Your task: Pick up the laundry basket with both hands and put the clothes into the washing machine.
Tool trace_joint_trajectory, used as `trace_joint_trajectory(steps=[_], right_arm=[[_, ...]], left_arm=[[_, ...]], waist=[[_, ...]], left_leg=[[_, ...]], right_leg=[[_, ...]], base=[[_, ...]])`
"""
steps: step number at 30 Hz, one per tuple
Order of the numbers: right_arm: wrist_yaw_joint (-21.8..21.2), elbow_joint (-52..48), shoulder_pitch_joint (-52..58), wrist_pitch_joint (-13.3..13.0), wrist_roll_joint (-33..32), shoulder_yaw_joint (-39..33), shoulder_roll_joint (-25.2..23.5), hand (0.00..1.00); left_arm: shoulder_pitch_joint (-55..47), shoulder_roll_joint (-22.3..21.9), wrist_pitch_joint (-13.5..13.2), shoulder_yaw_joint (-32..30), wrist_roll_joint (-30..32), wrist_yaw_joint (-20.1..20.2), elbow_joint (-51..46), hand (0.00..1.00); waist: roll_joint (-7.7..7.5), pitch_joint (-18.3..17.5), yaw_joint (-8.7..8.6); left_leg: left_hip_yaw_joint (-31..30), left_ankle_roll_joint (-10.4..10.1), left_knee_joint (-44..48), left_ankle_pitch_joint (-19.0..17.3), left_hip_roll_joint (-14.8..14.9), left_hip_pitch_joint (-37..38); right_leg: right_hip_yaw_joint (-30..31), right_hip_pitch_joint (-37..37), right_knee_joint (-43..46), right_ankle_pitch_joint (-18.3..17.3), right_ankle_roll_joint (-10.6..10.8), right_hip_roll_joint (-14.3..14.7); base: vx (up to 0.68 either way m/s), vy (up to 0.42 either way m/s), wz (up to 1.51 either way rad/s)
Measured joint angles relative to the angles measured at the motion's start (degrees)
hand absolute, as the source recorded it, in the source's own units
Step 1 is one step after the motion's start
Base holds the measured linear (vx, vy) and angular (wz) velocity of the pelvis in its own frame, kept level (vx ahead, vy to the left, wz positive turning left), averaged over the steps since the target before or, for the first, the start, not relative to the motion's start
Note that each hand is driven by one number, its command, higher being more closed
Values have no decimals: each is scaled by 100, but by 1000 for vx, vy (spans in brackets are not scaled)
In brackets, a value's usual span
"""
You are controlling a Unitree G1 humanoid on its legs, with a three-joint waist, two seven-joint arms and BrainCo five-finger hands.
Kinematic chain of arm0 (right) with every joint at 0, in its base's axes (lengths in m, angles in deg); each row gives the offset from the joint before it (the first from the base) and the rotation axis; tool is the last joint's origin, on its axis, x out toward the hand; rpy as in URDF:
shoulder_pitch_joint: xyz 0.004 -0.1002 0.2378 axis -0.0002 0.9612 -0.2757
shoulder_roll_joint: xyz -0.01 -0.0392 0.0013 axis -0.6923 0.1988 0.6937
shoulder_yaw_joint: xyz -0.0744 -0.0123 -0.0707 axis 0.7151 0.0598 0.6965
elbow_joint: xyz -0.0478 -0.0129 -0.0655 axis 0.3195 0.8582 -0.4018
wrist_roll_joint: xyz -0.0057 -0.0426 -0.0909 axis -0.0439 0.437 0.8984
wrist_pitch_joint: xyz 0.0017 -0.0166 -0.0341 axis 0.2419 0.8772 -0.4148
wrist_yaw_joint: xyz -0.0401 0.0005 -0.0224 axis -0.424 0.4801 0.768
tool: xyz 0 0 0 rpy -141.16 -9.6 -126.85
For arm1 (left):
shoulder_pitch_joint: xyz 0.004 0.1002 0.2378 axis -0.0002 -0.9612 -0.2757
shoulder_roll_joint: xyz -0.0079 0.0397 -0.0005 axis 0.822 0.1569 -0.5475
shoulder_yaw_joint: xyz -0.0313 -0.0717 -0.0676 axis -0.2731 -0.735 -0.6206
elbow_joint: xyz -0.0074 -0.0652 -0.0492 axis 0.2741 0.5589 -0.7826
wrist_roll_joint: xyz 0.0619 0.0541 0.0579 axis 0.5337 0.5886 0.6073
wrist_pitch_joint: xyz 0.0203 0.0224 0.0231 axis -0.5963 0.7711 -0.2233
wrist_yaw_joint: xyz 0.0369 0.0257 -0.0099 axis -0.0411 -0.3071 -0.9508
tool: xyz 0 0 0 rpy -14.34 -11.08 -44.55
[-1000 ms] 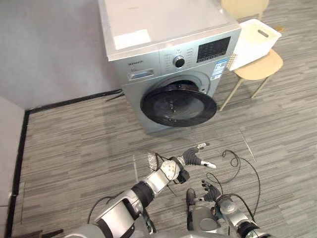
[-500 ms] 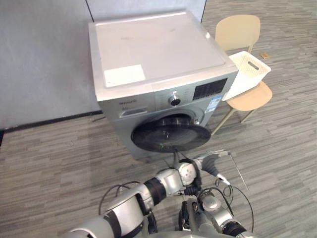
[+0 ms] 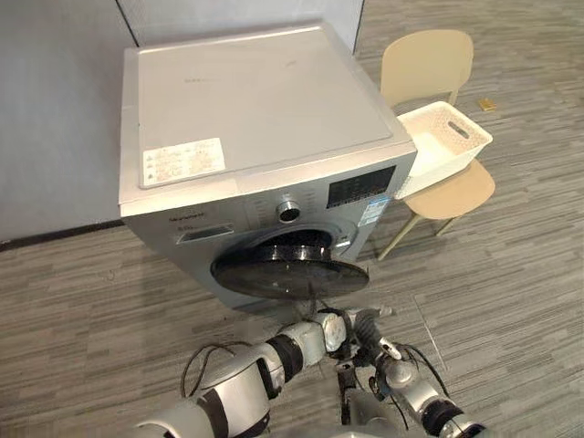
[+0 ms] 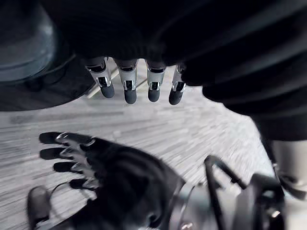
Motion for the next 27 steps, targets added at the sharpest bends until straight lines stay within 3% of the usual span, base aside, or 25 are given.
trace_joint_trajectory(steps=[7, 12, 15, 21, 23, 27], right_arm=[[-132, 130, -20, -15, 44, 68, -1, 0], [81, 126, -447, -19, 6, 62, -179, 0], [269, -40, -911, -74, -52, 58, -204, 0], [472, -914, -1145, -295, -151, -31, 15, 0], [502, -1258, -1064, -310, -279, -163, 52, 0], [596, -2234, -181, -547, -493, -648, 255, 0]], left_arm=[[-274, 731, -11, -33, 310, 90, -24, 0], [-377, 923, -43, -424, 766, -95, 253, 0], [344, 976, -83, -936, 1040, -433, 361, 0], [1728, 1110, -172, -1432, 1093, -789, 351, 0], [2437, 1319, -275, -1619, 1100, -703, 293, 0], [2798, 1811, -327, -2032, 355, -1341, -1371, 0]], waist=[[-39, 61, 110], [-306, 490, 123], [-415, 944, 120], [-498, 1291, -32], [-543, 1490, -39], [-536, 1568, 27]], left_leg=[[-420, -67, -10, 96, -4, -236], [-448, -85, 177, 114, 8, -612], [-270, -71, 578, 99, 73, -1108], [-76, -22, 1105, -123, 237, -1917], [-27, 2, 1170, -136, 226, -2103], [-18, 13, 1238, -128, 209, -2593]], right_leg=[[-382, 113, -167, 69, -12, -15], [-337, -224, -164, 170, -39, -10], [-72, -696, -128, 391, -59, 21], [269, -1432, -125, 599, 26, 130], [401, -1619, -151, 680, 124, 98], [444, -2092, -159, 768, 215, 10]], base=[[-78, -40, 27], [-90, -36, -1], [-99, -16, -30], [-121, -10, -32], [-137, 6, -16], [-100, 29, 1]])
